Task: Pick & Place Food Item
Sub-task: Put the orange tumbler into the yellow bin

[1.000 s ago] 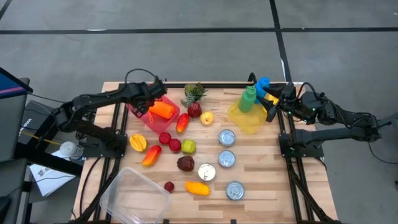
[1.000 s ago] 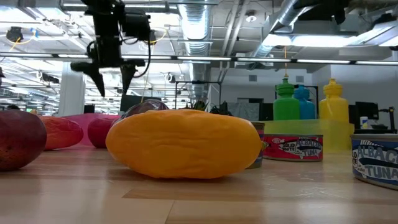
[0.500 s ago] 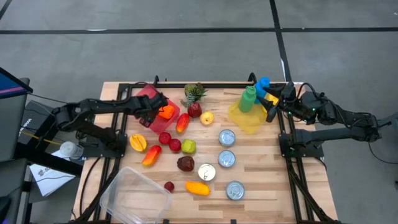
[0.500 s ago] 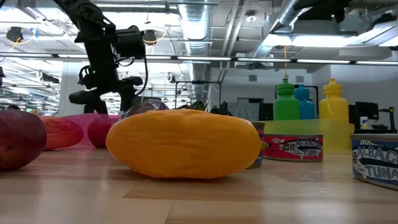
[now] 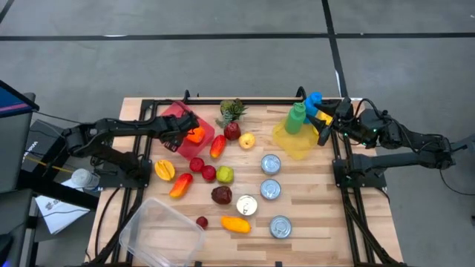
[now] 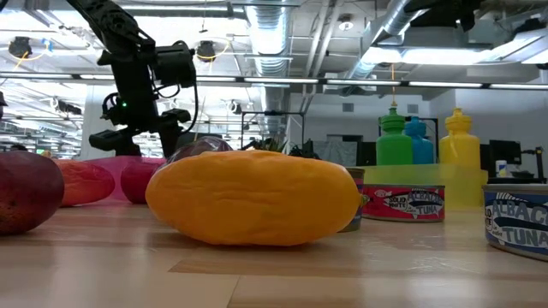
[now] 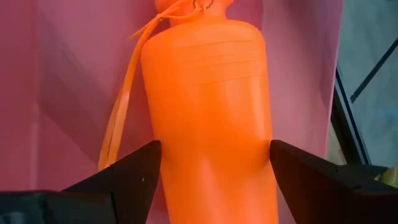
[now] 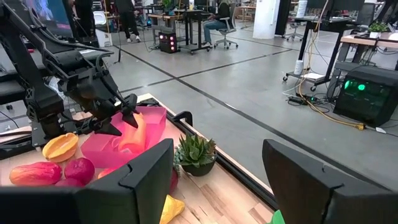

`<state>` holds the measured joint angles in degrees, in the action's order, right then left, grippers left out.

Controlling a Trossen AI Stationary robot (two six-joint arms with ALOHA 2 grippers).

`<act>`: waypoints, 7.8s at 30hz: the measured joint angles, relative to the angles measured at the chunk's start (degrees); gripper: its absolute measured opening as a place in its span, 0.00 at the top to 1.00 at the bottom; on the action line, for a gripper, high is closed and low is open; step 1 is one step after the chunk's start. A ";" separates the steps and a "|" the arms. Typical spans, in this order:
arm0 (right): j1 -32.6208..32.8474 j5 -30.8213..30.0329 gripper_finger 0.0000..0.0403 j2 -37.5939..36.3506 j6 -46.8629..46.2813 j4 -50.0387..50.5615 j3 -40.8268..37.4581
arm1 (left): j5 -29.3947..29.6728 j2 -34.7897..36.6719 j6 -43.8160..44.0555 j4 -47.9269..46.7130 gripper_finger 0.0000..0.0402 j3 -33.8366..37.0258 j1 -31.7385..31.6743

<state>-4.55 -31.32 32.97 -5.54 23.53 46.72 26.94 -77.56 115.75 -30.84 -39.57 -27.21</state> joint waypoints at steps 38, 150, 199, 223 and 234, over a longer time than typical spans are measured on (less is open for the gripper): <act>0.01 1.41 0.41 0.00 -1.99 0.00 0.00 | -6.29 9.99 -7.33 -4.33 0.28 0.17 -1.25; -0.08 1.32 0.41 0.02 -6.08 1.81 0.00 | -1.36 2.51 -29.74 -34.14 0.16 -15.72 -0.36; -0.10 1.32 0.41 0.01 -6.49 1.31 0.00 | -9.34 -0.94 -22.89 -9.05 0.29 0.13 -10.48; -0.10 1.34 0.41 0.02 -6.49 -0.03 0.00 | -11.99 22.14 -53.09 10.84 0.31 0.19 -5.92; -0.12 5.71 0.41 2.22 -6.49 -9.57 0.02 | -18.93 24.42 -74.96 33.47 0.30 0.09 6.22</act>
<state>-4.67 -25.62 35.19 -12.03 13.96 46.74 8.01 -53.14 40.79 2.64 -39.48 -20.99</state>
